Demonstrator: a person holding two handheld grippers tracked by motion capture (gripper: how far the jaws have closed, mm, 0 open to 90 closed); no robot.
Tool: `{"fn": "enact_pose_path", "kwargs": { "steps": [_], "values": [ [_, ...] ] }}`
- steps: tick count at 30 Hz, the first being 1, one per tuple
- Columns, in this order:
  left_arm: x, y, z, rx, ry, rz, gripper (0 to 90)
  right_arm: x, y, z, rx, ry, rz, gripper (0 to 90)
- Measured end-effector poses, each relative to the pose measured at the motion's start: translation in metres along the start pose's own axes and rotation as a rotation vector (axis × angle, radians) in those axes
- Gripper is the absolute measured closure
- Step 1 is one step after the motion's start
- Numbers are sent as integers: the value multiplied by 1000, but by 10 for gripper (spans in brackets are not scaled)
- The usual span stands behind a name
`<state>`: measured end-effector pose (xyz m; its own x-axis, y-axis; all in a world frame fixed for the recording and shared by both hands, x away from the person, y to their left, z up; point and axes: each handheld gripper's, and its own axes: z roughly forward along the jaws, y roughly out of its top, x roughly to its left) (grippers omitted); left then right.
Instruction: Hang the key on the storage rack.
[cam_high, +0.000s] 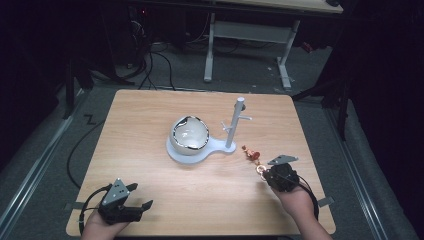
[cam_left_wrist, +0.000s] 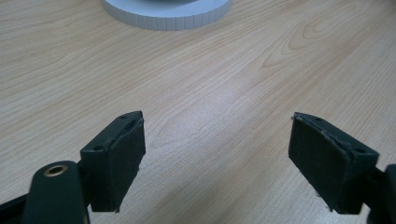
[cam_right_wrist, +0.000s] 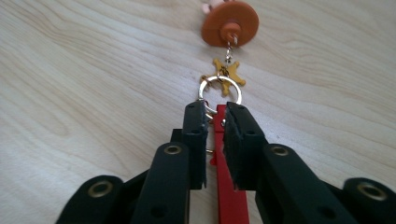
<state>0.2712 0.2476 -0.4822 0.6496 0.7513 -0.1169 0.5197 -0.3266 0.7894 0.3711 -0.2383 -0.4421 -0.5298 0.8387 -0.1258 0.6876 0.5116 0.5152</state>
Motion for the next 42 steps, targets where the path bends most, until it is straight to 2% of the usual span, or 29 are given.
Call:
{"fn": "enact_pose_path", "kwargs": {
  "steps": [1,2,3,4,6,7,9,12,13,15,16,18,19,21,25,29,31,32,34,37,38,42],
  "values": [
    [0,0,0,0,0,0,195,0,0,0,0,0,0,779],
    [0,0,0,1,-1,1,195,-3,3,8,44,4,3,731],
    [0,0,0,1,-1,1,195,-3,3,8,44,4,3,731],
    [0,0,0,3,-1,2,195,-6,5,14,81,9,5,693],
    [0,0,0,6,-2,2,195,-7,7,15,91,11,-1,682],
    [-1,-1,1,6,-2,2,195,-12,12,18,134,24,-4,662],
    [-1,-1,1,6,-3,3,195,-14,14,18,148,32,-5,656],
    [-1,-1,1,9,-4,6,195,-20,24,20,234,56,-23,629],
    [-1,0,1,10,-5,7,195,-21,30,21,279,60,-44,627],
    [-1,0,1,10,-5,7,195,-22,33,20,292,59,-52,628],
    [-1,0,1,10,-7,8,195,-23,40,22,346,70,-41,617],
    [-1,0,1,9,-8,7,195,-23,42,22,364,71,-33,618],
    [-1,0,1,10,-9,9,195,-24,48,25,404,90,-22,619],
    [-1,0,1,10,-10,10,195,-24,49,27,419,95,-21,615],
    [-1,0,0,7,-12,11,195,-27,56,38,493,88,-12,608],
    [-1,0,0,7,-19,12,195,-29,61,44,528,92,-11,624],
    [-2,0,0,7,-22,13,196,-30,64,46,550,102,16,635],
    [-2,0,0,7,-24,15,197,-31,66,48,558,124,24,653],
    [-3,0,0,10,-27,19,198,-30,67,49,577,128,38,653],
    [-3,-1,1,12,-28,20,198,-30,68,53,604,135,28,652],
    [-3,-1,0,12,-28,21,198,-29,68,56,632,135,17,652],
    [-3,-1,0,11,-26,20,198,-28,70,57,642,149,22,676]
  ]
}}
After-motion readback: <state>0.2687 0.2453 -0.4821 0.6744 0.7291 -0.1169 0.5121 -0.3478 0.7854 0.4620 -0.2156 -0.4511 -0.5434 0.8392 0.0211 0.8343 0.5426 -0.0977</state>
